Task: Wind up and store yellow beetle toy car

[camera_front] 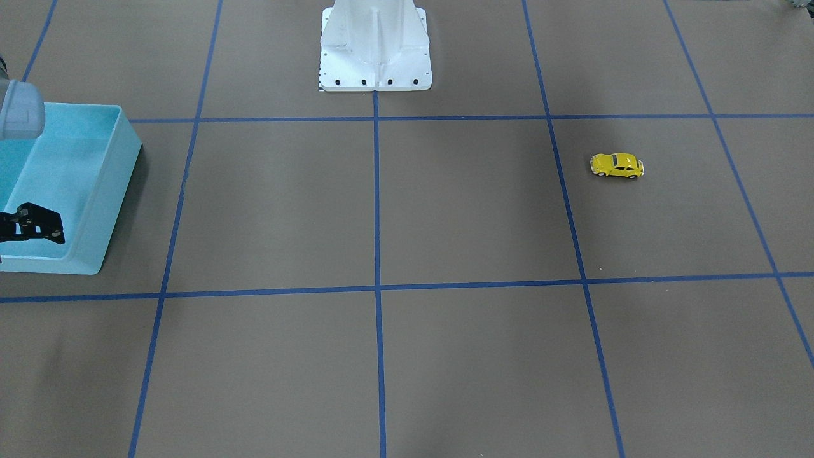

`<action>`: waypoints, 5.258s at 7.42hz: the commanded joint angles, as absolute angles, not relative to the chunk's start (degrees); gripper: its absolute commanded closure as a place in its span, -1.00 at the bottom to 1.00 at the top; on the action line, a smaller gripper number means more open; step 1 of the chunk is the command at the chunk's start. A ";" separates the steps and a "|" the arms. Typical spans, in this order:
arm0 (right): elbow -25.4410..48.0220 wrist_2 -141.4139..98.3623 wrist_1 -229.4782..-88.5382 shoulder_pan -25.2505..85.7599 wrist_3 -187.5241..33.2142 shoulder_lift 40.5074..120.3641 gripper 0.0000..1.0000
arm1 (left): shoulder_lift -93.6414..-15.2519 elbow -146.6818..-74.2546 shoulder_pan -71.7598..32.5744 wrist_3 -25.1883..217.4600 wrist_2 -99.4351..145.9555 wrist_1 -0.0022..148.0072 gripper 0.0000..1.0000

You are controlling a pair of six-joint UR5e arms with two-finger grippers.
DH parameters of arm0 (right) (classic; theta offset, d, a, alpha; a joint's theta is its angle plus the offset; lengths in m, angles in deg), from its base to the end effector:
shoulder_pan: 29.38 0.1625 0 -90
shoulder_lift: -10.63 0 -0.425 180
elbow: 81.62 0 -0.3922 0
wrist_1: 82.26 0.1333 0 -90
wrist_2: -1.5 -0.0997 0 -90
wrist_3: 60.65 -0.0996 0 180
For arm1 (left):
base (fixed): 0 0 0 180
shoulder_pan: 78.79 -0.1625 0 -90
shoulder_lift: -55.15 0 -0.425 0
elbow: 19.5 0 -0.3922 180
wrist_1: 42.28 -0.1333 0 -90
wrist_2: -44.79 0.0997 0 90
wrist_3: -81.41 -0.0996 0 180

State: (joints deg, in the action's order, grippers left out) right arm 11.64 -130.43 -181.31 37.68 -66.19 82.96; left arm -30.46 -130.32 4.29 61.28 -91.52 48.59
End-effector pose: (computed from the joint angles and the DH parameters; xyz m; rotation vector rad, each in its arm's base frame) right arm -0.1756 -0.5861 0.4793 0.0126 -0.7597 -0.3649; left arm -0.0055 -0.4633 0.5114 0.3808 0.7744 0.5649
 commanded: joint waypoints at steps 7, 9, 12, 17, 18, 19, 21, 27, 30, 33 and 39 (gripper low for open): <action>11.64 -130.43 -181.31 37.68 -66.19 83.14 -1.00 | -29.16 -142.18 -23.29 57.85 -85.04 51.07 -1.00; 11.64 -130.43 -181.31 37.68 -66.19 83.23 -1.00 | -29.05 -142.63 -26.65 57.76 -82.06 51.32 -1.00; 11.64 -130.43 -181.31 37.68 -66.19 83.31 -1.00 | -28.97 -143.51 -31.58 50.95 -73.45 55.78 -1.00; 11.64 -130.43 -181.31 37.68 -66.19 83.31 -1.00 | -27.12 -135.97 -32.91 46.16 -72.80 65.54 -1.00; 11.64 -130.43 -181.31 37.68 -66.19 83.31 -1.00 | -27.21 -135.08 -33.00 46.16 -72.80 66.61 -1.00; 11.64 -130.43 -181.31 37.68 -66.19 83.31 -1.00 | -27.64 -134.47 -33.35 46.07 -72.80 66.62 -1.00; 11.64 -130.43 -181.31 37.68 -66.19 83.31 -1.00 | -28.00 -134.37 -36.32 46.77 -72.98 66.80 -1.00; 11.64 -130.43 -181.31 37.68 -66.19 83.31 -1.00 | -27.82 -132.01 -40.73 46.43 -72.81 66.88 -1.00; 11.64 -130.43 -181.31 37.68 -66.19 83.40 -1.00 | -27.91 -131.03 -40.73 46.34 -72.63 66.97 -1.00; 11.64 -130.43 -181.31 37.68 -66.19 83.40 -1.00 | -28.26 -130.15 -40.82 46.42 -70.34 67.49 -1.00; 11.64 -130.43 -181.31 37.68 -66.19 83.40 -1.00 | -30.02 -126.99 -41.08 46.51 -70.26 67.50 -1.00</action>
